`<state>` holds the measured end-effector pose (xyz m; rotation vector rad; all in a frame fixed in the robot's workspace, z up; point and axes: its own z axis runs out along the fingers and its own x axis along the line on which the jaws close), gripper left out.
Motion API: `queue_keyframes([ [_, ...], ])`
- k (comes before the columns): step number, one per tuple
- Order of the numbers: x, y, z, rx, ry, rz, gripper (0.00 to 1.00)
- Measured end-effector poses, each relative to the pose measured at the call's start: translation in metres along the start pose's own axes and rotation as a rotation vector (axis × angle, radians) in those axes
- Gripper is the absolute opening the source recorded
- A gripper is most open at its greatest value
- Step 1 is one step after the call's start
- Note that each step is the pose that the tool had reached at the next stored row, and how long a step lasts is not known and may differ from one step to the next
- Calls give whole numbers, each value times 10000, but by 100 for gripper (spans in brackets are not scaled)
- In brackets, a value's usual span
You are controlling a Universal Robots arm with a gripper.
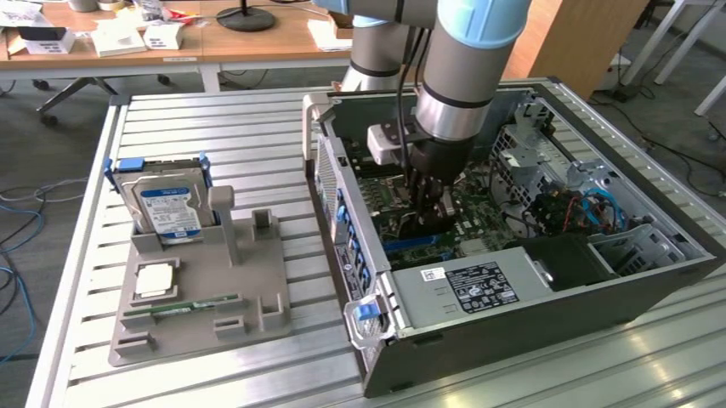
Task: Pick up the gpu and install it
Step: 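Insert the gpu into the slot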
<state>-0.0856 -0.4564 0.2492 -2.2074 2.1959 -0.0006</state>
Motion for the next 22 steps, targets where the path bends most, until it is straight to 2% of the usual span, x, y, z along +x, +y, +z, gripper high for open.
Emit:
queue_keyframes([
  [22,43,0,8,-1,2,24,26],
])
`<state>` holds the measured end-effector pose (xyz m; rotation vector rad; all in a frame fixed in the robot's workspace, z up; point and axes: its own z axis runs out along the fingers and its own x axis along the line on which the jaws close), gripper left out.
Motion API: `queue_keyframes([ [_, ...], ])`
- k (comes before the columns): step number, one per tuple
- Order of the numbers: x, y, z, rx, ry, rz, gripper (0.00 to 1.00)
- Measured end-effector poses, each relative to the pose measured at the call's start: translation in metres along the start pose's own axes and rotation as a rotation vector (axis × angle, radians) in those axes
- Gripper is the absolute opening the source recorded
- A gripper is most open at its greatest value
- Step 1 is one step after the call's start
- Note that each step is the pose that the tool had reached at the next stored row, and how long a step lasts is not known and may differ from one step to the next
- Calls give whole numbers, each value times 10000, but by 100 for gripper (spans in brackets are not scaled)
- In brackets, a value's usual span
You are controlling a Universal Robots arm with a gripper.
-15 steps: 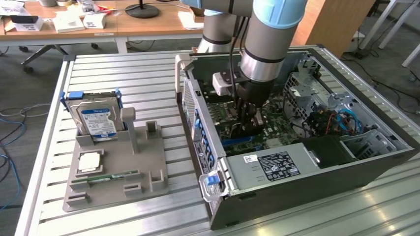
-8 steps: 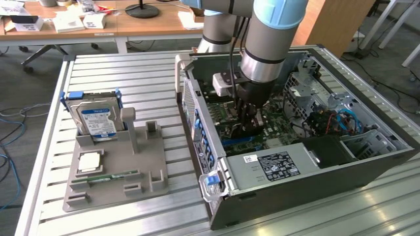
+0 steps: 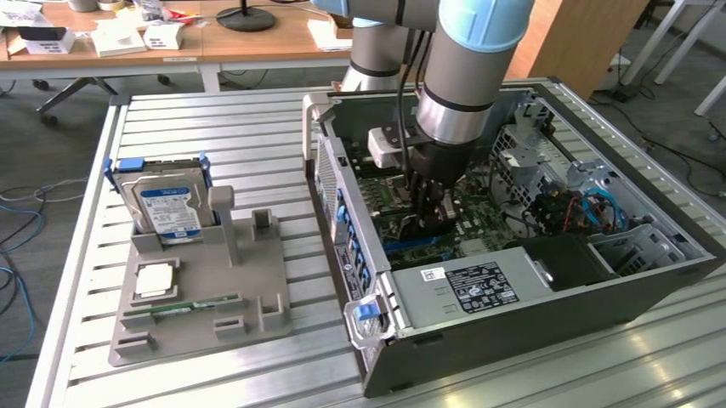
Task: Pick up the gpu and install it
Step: 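Insert the gpu into the slot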
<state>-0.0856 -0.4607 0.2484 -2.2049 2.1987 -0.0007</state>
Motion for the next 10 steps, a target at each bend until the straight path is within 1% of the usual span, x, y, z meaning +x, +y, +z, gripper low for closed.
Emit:
queue_keyframes([
  [3,2,0,-16,0,8,0,26],
  [5,1,0,-32,-2,3,0,26],
  [10,2,0,-33,0,2,10,26],
])
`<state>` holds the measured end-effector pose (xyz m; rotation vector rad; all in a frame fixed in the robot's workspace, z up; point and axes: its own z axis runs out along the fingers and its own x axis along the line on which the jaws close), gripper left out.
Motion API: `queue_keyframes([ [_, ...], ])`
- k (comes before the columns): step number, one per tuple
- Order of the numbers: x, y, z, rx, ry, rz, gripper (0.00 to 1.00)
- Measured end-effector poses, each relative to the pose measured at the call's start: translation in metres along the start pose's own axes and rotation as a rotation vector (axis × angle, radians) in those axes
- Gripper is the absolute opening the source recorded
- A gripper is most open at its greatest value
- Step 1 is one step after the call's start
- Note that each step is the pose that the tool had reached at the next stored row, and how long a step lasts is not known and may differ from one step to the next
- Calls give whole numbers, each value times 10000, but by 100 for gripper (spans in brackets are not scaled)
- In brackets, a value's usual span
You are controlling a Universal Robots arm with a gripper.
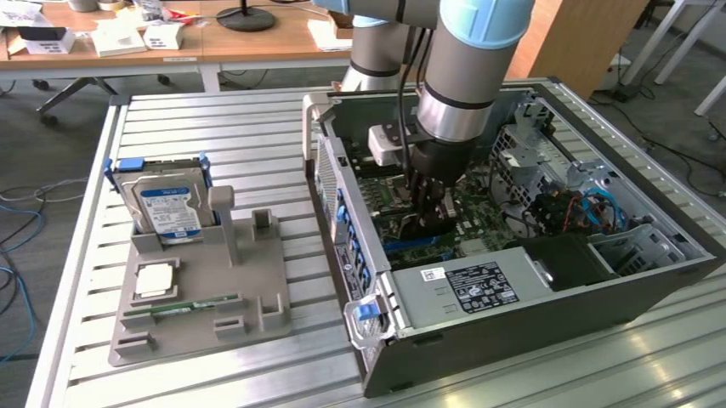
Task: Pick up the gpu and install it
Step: 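Insert the gpu into the slot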
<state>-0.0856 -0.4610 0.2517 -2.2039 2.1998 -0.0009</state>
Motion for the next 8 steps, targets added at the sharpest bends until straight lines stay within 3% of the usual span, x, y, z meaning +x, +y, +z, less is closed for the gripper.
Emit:
queue_keyframes([
  [8,6,0,24,2,2,108,26],
])
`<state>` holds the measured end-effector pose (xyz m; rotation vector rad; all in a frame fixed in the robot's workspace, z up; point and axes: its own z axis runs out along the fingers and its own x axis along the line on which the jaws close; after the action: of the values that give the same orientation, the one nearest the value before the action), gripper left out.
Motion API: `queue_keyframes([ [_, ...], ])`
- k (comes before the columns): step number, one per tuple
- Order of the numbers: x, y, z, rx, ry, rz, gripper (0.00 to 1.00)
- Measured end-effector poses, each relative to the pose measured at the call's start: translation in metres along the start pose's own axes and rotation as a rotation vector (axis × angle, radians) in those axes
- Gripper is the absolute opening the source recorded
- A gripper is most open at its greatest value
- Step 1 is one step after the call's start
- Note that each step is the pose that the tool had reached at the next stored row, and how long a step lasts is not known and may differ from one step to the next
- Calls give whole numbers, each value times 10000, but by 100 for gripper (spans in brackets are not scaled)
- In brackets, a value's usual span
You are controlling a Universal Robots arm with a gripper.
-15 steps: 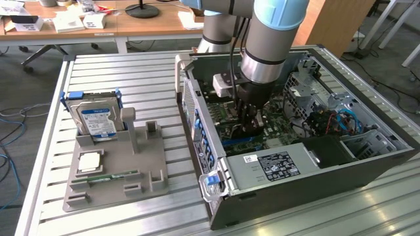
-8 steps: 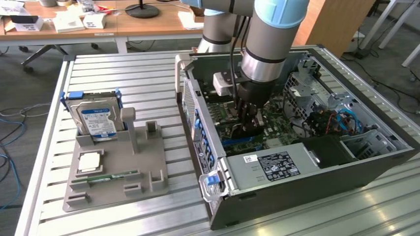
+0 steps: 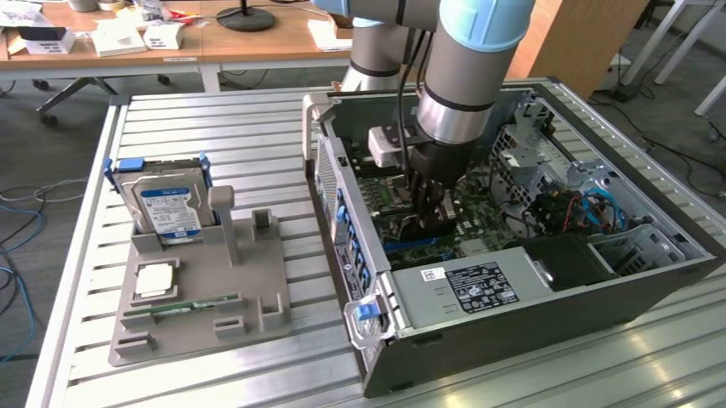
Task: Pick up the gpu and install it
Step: 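Insert the gpu into the slot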
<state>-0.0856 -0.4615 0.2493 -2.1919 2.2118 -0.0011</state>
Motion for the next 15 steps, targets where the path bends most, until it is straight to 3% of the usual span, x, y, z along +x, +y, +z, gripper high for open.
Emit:
queue_keyframes([
  [15,2,3,32,1,1,39,26],
])
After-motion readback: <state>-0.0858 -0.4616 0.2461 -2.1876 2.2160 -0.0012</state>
